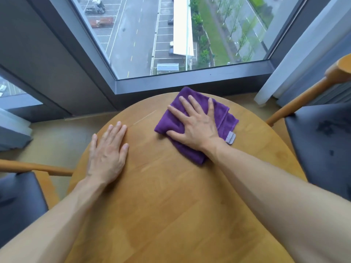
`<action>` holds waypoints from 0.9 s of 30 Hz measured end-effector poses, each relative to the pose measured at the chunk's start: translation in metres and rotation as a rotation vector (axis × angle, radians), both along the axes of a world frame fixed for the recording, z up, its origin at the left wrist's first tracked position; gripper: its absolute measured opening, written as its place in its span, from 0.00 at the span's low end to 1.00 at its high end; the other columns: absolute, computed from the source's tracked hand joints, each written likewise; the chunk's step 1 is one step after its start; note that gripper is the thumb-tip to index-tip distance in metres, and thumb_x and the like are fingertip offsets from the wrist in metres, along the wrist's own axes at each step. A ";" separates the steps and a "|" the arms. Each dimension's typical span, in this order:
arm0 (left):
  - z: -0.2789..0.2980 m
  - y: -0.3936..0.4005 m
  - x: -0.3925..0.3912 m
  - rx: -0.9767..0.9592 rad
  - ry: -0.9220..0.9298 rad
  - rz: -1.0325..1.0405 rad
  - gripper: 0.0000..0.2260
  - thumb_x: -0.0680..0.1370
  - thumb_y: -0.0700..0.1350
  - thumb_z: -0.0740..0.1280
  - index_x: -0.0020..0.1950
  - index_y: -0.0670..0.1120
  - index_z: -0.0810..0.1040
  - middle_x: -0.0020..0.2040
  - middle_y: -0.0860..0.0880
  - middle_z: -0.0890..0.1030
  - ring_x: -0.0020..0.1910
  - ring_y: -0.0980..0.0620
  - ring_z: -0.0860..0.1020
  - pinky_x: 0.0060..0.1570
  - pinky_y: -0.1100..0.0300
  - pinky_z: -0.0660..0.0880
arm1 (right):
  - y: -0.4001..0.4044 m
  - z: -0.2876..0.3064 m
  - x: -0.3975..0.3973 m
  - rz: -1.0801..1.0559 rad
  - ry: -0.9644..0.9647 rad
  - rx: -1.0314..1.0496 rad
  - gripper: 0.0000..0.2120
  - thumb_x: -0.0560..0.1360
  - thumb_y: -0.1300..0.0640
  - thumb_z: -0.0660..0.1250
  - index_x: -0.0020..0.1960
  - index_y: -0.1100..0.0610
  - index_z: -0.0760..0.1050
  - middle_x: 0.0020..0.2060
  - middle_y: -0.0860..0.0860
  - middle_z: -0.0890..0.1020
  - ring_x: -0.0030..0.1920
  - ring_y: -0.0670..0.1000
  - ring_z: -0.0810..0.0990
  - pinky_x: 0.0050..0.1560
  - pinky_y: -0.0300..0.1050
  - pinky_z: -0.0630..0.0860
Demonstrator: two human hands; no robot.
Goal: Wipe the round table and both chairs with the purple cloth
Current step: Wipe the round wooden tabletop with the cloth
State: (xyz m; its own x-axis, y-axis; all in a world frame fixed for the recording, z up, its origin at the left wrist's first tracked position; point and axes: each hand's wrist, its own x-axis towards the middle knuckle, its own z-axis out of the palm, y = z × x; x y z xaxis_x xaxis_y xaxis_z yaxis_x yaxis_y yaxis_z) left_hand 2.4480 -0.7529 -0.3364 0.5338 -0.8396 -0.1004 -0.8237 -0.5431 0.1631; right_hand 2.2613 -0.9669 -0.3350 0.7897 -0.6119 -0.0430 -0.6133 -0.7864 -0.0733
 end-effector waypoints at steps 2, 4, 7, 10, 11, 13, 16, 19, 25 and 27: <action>-0.001 0.000 -0.001 -0.010 0.010 0.019 0.25 0.85 0.52 0.54 0.82 0.53 0.56 0.81 0.55 0.53 0.81 0.54 0.51 0.77 0.38 0.44 | -0.036 0.000 -0.025 -0.179 0.022 0.026 0.39 0.71 0.23 0.45 0.79 0.35 0.49 0.81 0.48 0.49 0.81 0.54 0.45 0.72 0.74 0.39; -0.001 0.000 -0.001 -0.030 0.011 0.027 0.24 0.84 0.51 0.55 0.81 0.53 0.57 0.81 0.56 0.54 0.80 0.54 0.52 0.76 0.36 0.45 | -0.058 -0.002 -0.043 -0.321 0.028 0.060 0.39 0.70 0.21 0.43 0.79 0.34 0.46 0.81 0.48 0.49 0.81 0.54 0.46 0.73 0.74 0.41; -0.002 0.001 0.001 -0.033 -0.009 0.032 0.25 0.84 0.53 0.55 0.81 0.54 0.57 0.81 0.56 0.55 0.80 0.55 0.53 0.77 0.38 0.47 | -0.061 -0.006 -0.039 -0.379 0.034 0.048 0.40 0.70 0.21 0.41 0.79 0.34 0.45 0.81 0.48 0.51 0.81 0.54 0.47 0.74 0.71 0.43; 0.000 -0.001 0.003 -0.037 -0.013 0.033 0.25 0.83 0.53 0.56 0.81 0.55 0.58 0.81 0.57 0.55 0.80 0.55 0.54 0.77 0.40 0.49 | -0.049 -0.007 -0.020 -0.389 0.008 0.034 0.41 0.70 0.21 0.39 0.79 0.37 0.46 0.81 0.48 0.51 0.81 0.54 0.47 0.75 0.70 0.43; 0.002 -0.001 0.006 -0.036 -0.011 0.034 0.25 0.83 0.54 0.57 0.81 0.56 0.58 0.81 0.57 0.56 0.80 0.56 0.54 0.77 0.41 0.50 | -0.042 -0.007 -0.009 -0.378 0.002 0.036 0.42 0.70 0.21 0.39 0.80 0.38 0.46 0.81 0.48 0.50 0.81 0.54 0.46 0.75 0.69 0.42; 0.006 -0.002 0.011 -0.038 -0.007 0.021 0.25 0.82 0.53 0.58 0.80 0.57 0.60 0.80 0.59 0.58 0.79 0.57 0.57 0.76 0.43 0.54 | -0.020 -0.005 0.017 -0.334 -0.016 0.039 0.43 0.70 0.21 0.40 0.80 0.39 0.47 0.81 0.47 0.49 0.81 0.54 0.44 0.76 0.68 0.41; 0.015 -0.002 0.018 -0.089 0.021 0.026 0.24 0.80 0.48 0.61 0.77 0.56 0.66 0.77 0.56 0.67 0.75 0.53 0.66 0.70 0.46 0.64 | 0.030 0.000 0.066 -0.183 -0.017 0.033 0.43 0.70 0.22 0.41 0.81 0.41 0.47 0.81 0.48 0.49 0.81 0.54 0.44 0.76 0.68 0.41; 0.025 -0.001 0.030 -0.288 0.175 0.224 0.20 0.80 0.45 0.61 0.73 0.51 0.70 0.70 0.51 0.76 0.67 0.46 0.74 0.63 0.50 0.70 | 0.088 0.000 0.104 0.016 -0.029 0.036 0.42 0.72 0.24 0.43 0.81 0.42 0.48 0.81 0.49 0.49 0.81 0.56 0.44 0.76 0.67 0.41; 0.035 0.000 0.048 -0.587 0.411 0.498 0.15 0.84 0.48 0.55 0.58 0.44 0.79 0.57 0.44 0.79 0.58 0.46 0.75 0.53 0.61 0.65 | 0.156 -0.006 0.116 0.393 -0.090 0.019 0.37 0.74 0.28 0.54 0.79 0.42 0.57 0.80 0.50 0.56 0.81 0.56 0.49 0.76 0.66 0.43; 0.036 -0.001 0.047 -0.600 0.424 0.486 0.17 0.84 0.51 0.54 0.54 0.43 0.79 0.52 0.44 0.81 0.54 0.46 0.76 0.53 0.55 0.69 | 0.146 -0.006 0.106 0.450 -0.097 -0.011 0.36 0.74 0.28 0.53 0.78 0.40 0.58 0.80 0.48 0.58 0.81 0.54 0.51 0.76 0.67 0.42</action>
State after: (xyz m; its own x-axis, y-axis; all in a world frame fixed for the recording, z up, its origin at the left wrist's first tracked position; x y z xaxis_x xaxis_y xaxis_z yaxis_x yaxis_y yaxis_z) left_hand 2.4949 -0.7536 -0.3007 0.8634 -0.5044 0.0142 -0.3296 -0.5424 0.7728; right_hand 2.3669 -0.8205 -0.3407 0.9770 -0.2074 0.0490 -0.2015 -0.9740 -0.1039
